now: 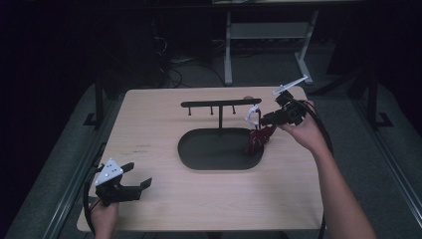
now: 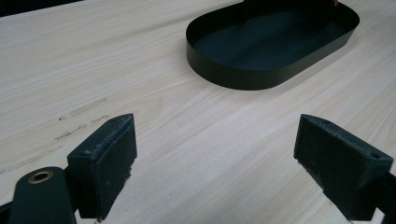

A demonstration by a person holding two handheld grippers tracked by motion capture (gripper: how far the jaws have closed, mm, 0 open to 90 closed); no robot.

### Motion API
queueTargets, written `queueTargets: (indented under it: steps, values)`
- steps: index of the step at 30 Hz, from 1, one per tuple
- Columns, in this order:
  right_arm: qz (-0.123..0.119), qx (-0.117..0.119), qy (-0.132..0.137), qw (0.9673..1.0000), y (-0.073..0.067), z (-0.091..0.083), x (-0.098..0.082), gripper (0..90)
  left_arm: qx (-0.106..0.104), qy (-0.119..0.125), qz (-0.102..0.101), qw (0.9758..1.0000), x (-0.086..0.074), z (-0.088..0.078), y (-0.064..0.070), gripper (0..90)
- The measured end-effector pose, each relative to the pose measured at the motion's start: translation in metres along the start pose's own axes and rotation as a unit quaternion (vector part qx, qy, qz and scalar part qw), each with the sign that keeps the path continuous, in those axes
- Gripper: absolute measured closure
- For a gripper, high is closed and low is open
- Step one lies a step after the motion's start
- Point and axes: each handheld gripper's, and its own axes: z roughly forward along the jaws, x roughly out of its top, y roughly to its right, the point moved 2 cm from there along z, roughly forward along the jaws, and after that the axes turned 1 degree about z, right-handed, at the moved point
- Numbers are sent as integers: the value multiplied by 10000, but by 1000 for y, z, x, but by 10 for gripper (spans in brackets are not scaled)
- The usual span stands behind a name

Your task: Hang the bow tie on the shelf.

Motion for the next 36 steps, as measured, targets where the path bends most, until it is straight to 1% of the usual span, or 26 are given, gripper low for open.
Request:
queueTargets:
  steps: [1,3,4,5,6,7,8,15,18,19,20,22,25,27,30,32,33,35,36]
  values:
    - [37,3,-23,10000,0,0,-1,669,1,2,-2,10000,0,0,0,131]
    - [13,20,-17,10000,1,2,-4,663,6,5,-2,10000,0,0,0,131]
    - [52,34,-24,10000,1,2,-5,660,6,0,3,10000,0,0,0,130]
    - [18,39,-18,10000,2,3,-5,657,10,-6,2,10000,0,0,0,131]
    - [87,49,-30,9999,2,3,-7,655,12,-9,9,10000,0,0,0,130]
    - [30,43,-21,10000,3,3,-7,650,14,-8,8,10000,0,0,0,131]
    - [68,53,-38,10000,3,4,-8,641,15,-3,9,10000,0,0,0,131]
    - [11,54,-74,10000,2,2,-10,620,31,-17,-12,10000,-1,-1,0,130]
    - [23,63,-88,9999,2,2,-11,611,40,-15,-30,10000,-1,-1,0,130]
    - [43,63,-95,9999,1,3,-11,607,38,-11,-19,10000,-2,-1,0,130]
    - [-6,66,-100,9999,2,3,-12,602,40,-43,-6,10000,-2,-2,0,130]
    - [-22,59,-120,9999,1,3,-12,599,49,-16,-20,10000,-1,-3,1,130]
    - [10,45,-104,9999,-1,2,-12,586,76,-24,19,10000,-2,-4,0,130]
    - [-20,35,-107,9999,-1,1,-12,578,81,-20,-40,10000,-2,-4,0,130]
    - [-10,75,-140,9999,-1,2,-14,556,87,-3,-32,10000,-2,-5,-1,131]
    - [-7,94,-119,9999,-2,3,-16,556,84,-16,-38,10000,-2,-4,0,131]
    - [-16,103,-138,9999,-1,4,-18,554,89,8,-36,10000,-2,-4,0,131]
    - [38,118,-163,9998,-1,6,-22,550,99,-18,-18,9999,-2,-5,-1,130]
    - [26,133,-171,9998,1,7,-24,543,102,-19,-14,9999,-2,-5,-1,131]
